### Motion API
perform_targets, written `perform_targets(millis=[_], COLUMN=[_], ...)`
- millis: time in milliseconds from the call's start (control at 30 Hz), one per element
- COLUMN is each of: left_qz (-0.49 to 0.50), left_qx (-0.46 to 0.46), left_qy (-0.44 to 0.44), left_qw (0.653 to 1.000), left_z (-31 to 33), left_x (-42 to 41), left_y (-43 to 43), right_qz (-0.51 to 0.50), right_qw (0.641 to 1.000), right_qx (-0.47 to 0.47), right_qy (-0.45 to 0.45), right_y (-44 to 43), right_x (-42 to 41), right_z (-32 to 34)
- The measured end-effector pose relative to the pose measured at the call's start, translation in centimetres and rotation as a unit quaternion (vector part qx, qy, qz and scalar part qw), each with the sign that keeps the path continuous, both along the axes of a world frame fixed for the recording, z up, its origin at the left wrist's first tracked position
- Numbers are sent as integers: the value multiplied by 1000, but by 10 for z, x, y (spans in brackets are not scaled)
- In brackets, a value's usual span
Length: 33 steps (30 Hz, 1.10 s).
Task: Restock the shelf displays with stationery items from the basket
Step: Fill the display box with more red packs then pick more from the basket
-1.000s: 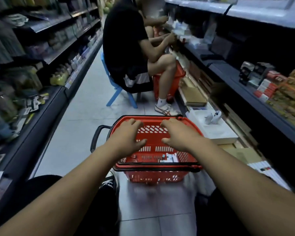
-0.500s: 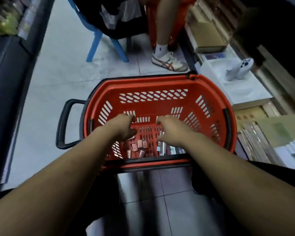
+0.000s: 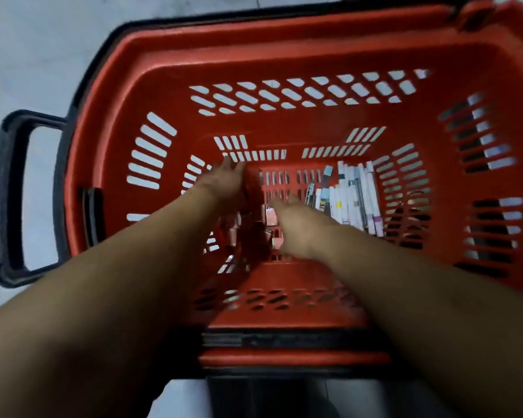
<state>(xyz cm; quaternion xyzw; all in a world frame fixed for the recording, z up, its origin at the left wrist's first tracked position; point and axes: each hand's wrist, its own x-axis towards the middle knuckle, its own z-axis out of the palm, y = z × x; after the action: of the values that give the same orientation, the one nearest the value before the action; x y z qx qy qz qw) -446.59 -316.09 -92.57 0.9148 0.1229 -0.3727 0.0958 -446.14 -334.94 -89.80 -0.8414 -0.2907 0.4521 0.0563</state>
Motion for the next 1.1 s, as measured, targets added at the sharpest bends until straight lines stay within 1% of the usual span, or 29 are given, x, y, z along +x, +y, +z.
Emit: perform_targets(millis=[100, 167, 233, 300, 400, 500, 567, 667, 733, 800, 900, 967, 1100], left_qz=[18, 16, 23, 21, 21, 19, 47, 116, 165, 195, 215, 225, 254], left_qx=[-18, -24, -18, -9, -19, -19, -32, -80, -123, -146, -165, -168, -147], left_qy=[-10, -15, -14, 10, 44, 35, 26, 15, 22, 42, 66, 57, 54], left_qw=[1000, 999, 999, 1000, 999, 999, 998, 990, 978, 969, 960, 958, 954], left_z=[-19, -26, -29, -32, -34, -33, -32, -35, -35, -34, -31, -33, -37], left_x=[-21, -31, -35, -36, -37, -40, -44, -50, -52, -51, -51, -50, -58], left_y=[4, 5, 6, 8, 8, 3, -2, -7, -6, -6, -9, -13, -27], right_qz=[26, 14, -10, -23, 5, 26, 29, 18, 3, -13, -33, -43, -57], right_qw=[999, 999, 1000, 999, 998, 998, 998, 999, 999, 998, 996, 995, 992], right_qx=[5, 16, 27, 46, 68, 59, 46, 30, 38, 48, 48, 55, 53], right_qy=[-24, -33, -10, 13, -6, -15, -8, 12, 24, 36, 61, 77, 102], right_y=[-7, -8, -5, 2, 13, 24, 29, 29, 24, 18, 10, 5, 3], right_x=[-12, -12, -12, -11, -9, -6, -6, -11, -14, -12, -8, -8, -11], right_z=[-12, -24, -36, -45, -55, -64, -69, -77, -82, -83, -80, -80, -81])
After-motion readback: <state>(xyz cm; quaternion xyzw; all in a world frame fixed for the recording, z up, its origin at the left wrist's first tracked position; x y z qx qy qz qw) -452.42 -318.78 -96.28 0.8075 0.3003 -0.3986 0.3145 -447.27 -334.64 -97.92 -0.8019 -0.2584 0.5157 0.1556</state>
